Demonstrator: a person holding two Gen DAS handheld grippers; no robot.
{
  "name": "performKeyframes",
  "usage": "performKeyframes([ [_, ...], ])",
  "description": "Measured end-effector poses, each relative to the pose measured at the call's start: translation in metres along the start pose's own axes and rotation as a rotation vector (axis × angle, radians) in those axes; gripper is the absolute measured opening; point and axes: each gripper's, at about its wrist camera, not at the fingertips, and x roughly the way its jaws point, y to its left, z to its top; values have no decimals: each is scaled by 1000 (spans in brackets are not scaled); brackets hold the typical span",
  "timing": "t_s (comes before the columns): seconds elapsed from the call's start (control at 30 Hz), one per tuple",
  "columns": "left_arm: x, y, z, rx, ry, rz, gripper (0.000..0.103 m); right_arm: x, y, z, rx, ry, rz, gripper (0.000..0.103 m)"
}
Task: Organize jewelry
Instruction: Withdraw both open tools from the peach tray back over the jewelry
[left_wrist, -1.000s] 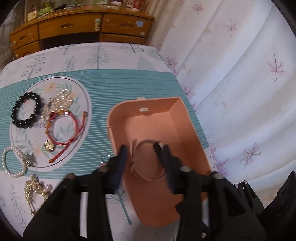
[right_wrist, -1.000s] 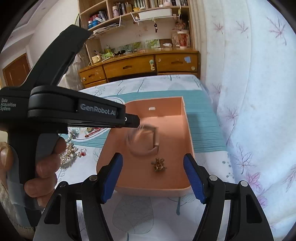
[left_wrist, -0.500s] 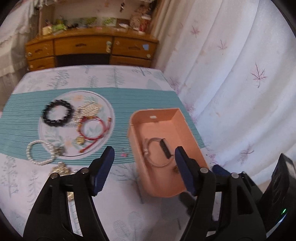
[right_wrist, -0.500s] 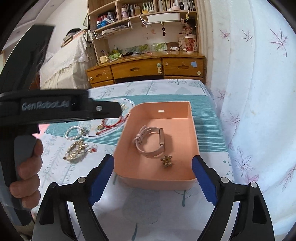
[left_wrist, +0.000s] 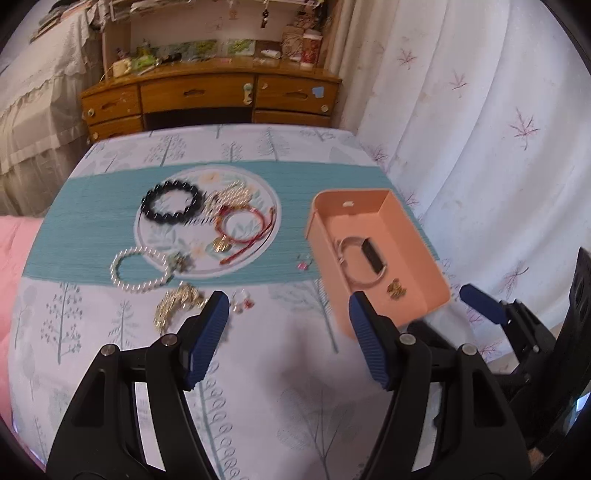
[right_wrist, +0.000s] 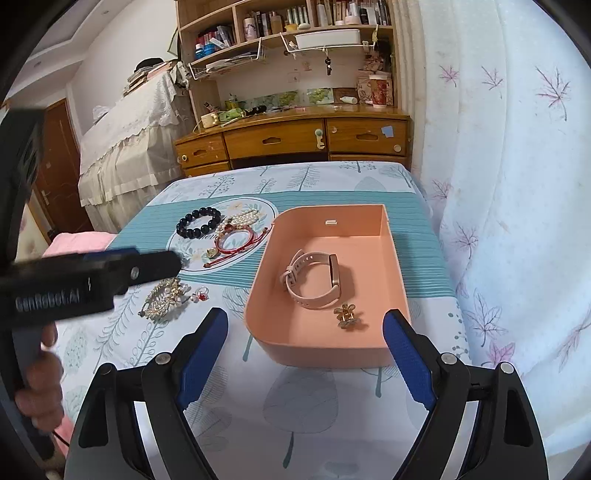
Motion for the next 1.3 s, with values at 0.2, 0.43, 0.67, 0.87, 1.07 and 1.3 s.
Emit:
performKeyframes([
  [0.2,-9,12,-12,-29,-20,33,65,-5,-1,-2,57,-27,64,87],
  [0.43,-16,20,-20,-51,-10,47,63,-16,21,-1,-27,-45,25,87],
  [0.67,-27,42,-26,-106,-19,87,56,-21,35,0,-51,-52,33,87],
  [0.87,-39,78,-31,-149,-59,191,48,-19,50,9,-81,-48,43,87],
  [1.07,-52,127,-32,-253,-93,246,48,-7,70,26,-129,-40,21,87],
  [1.3,-48,160,-25,-237,-36,277,48,16,106,41,-198,12,102,87],
])
